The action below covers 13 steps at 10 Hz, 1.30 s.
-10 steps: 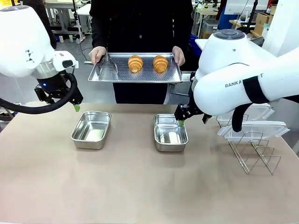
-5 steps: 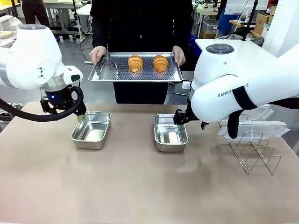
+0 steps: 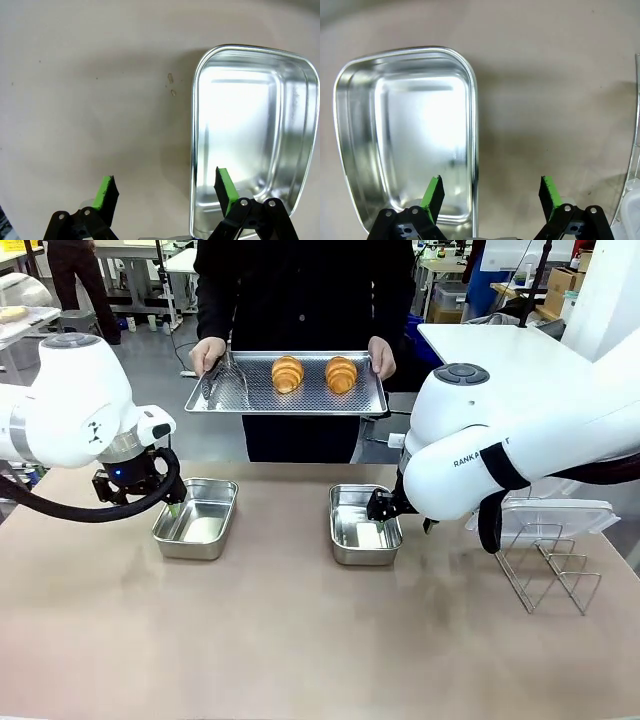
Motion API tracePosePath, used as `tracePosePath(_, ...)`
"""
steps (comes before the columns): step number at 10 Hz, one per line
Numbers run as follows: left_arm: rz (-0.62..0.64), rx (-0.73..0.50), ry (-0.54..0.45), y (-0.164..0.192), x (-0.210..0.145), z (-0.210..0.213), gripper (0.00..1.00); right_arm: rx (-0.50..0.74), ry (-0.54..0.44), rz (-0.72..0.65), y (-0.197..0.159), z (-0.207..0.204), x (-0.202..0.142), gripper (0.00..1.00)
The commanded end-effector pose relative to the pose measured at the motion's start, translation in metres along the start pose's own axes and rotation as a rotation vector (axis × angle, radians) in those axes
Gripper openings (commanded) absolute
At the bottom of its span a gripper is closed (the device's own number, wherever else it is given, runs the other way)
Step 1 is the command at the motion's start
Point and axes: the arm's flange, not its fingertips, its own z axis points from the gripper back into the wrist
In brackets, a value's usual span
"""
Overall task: Place the bread in airtight containers.
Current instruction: Lift both Airtight Container.
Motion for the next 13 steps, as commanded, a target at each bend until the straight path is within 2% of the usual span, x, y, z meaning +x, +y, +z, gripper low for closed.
tracePosePath(1, 0.020, 0.001, -0.026, 0.0029, -0.0017, -0.0014, 1.00, -0.002, -0.035, -0.046, 0.0071, -0.0018, -0.0005, 1.00)
tracePosePath(2, 0.009, 0.002, -0.028, 0.0023, 0.0002, -0.0040, 1.00, 0.005, -0.035, -0.053, 0.0052, -0.0011, 0.0000, 1.00)
tracePosePath(3, 0.008, 0.022, -0.026, 0.0020, 0.0008, -0.0058, 0.44, 0.002, -0.048, -0.045, 0.0055, -0.0013, -0.0009, 0.42)
tracePosePath(4, 0.010, 0.020, -0.034, 0.0021, 0.0019, -0.0065, 0.46, 0.001, -0.052, -0.045, 0.0065, -0.0007, -0.0006, 0.42)
tracePosePath(5, 0.010, 0.021, -0.038, 0.0015, 0.0023, -0.0071, 0.00, 0.001, -0.051, -0.043, 0.0065, -0.0003, 0.0001, 0.00)
tracePosePath(6, 0.005, 0.019, -0.033, 0.0020, 0.0024, -0.0074, 0.00, 0.003, -0.052, -0.043, 0.0064, -0.0003, 0.0005, 0.37)
tracePosePath(7, 0.000, 0.019, -0.031, 0.0022, 0.0023, -0.0079, 0.00, 0.004, -0.053, -0.046, 0.0060, -0.0004, 0.0008, 0.00)
tracePosePath(8, -0.009, 0.013, -0.028, 0.0011, 0.0022, -0.0084, 0.17, 0.006, -0.053, -0.047, 0.0056, -0.0006, 0.0008, 0.00)
tracePosePath(10, -0.022, 0.003, -0.020, 0.0000, 0.0035, -0.0091, 0.00, 0.008, -0.055, -0.048, 0.0051, 0.0003, 0.0017, 0.00)
tracePosePath(13, -0.035, -0.001, -0.021, 0.0003, 0.0040, -0.0073, 0.00, 0.011, -0.062, -0.051, 0.0051, 0.0028, 0.0029, 0.00)
